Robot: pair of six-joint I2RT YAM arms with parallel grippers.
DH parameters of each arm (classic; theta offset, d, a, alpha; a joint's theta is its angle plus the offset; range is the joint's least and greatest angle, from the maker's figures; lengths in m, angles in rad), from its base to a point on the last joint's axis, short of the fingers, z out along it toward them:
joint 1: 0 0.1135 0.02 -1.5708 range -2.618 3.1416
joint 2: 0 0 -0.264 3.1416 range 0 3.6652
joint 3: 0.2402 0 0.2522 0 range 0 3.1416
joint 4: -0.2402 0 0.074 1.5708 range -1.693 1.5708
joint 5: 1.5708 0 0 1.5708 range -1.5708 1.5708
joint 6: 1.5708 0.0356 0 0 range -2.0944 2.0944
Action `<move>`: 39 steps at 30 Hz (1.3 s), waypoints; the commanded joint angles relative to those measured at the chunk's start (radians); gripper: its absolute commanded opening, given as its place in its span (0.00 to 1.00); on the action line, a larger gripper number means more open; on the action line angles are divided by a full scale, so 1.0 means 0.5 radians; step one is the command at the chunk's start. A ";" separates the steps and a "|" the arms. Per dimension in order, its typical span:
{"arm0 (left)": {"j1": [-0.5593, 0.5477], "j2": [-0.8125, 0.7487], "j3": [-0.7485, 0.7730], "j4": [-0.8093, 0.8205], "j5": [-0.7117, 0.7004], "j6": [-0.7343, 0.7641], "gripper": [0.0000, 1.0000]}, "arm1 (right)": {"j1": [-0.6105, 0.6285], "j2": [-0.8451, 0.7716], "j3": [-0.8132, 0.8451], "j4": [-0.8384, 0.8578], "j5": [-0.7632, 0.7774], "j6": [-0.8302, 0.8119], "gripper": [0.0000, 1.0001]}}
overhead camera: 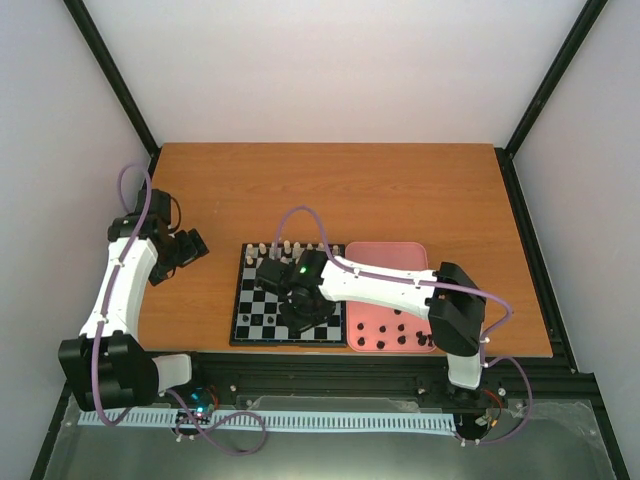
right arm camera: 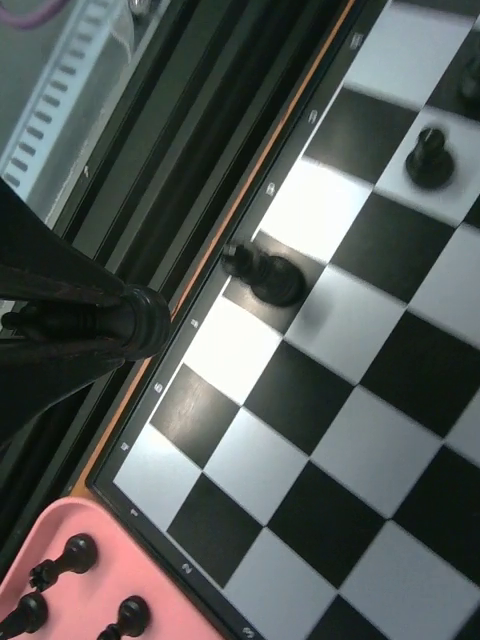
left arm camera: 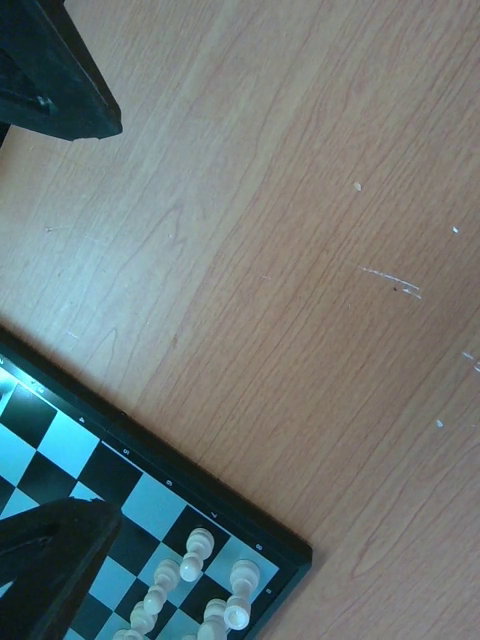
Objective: Set up the chess pieces on the board
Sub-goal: Place the chess piece on the chessboard.
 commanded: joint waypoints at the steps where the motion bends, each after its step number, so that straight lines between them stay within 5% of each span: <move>1: -0.008 -0.050 0.002 -0.011 0.045 0.033 1.00 | 0.007 -0.045 -0.158 0.036 -0.033 0.118 0.05; 39: -0.010 0.010 0.036 0.006 0.055 0.033 1.00 | -0.074 0.238 -0.185 0.233 -0.138 -0.069 0.05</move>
